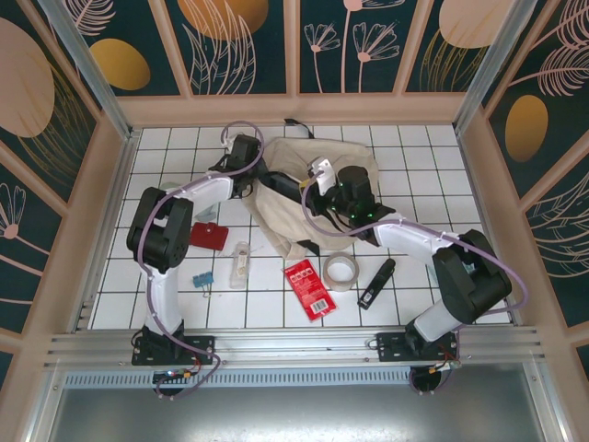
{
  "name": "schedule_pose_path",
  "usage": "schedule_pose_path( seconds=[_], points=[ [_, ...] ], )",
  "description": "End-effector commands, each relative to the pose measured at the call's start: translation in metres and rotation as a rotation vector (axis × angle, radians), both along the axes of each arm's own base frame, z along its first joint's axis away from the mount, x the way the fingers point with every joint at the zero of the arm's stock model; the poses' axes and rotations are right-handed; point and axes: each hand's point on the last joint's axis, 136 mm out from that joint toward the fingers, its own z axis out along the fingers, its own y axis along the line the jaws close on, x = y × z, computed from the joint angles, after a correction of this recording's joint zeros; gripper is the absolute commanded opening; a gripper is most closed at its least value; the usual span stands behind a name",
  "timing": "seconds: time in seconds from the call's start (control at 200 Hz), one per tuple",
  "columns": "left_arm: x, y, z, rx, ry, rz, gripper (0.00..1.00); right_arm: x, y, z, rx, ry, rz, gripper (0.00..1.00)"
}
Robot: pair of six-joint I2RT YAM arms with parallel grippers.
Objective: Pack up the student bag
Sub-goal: Unzip the student bag at the top-center of the table.
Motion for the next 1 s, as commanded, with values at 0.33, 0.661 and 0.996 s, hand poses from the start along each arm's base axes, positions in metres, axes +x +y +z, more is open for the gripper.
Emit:
schedule_pose_path(
  seconds=[0.33, 0.661, 0.996],
  points=[
    [0.019, 0.113, -0.035, 0.155, 0.051, 0.287, 0.00, -0.018, -0.005, 0.069, 0.149, -0.118, 0.079, 0.00],
    [-0.013, 0.074, 0.043, 0.009, -0.100, 0.072, 0.52, -0.003, -0.004, 0.047, 0.167, 0.000, 0.006, 0.68],
    [-0.074, -0.027, 0.067, 0.140, -0.132, -0.289, 0.49, -0.008, -0.096, 0.009, 0.287, 0.199, -0.379, 0.70]
  ],
)
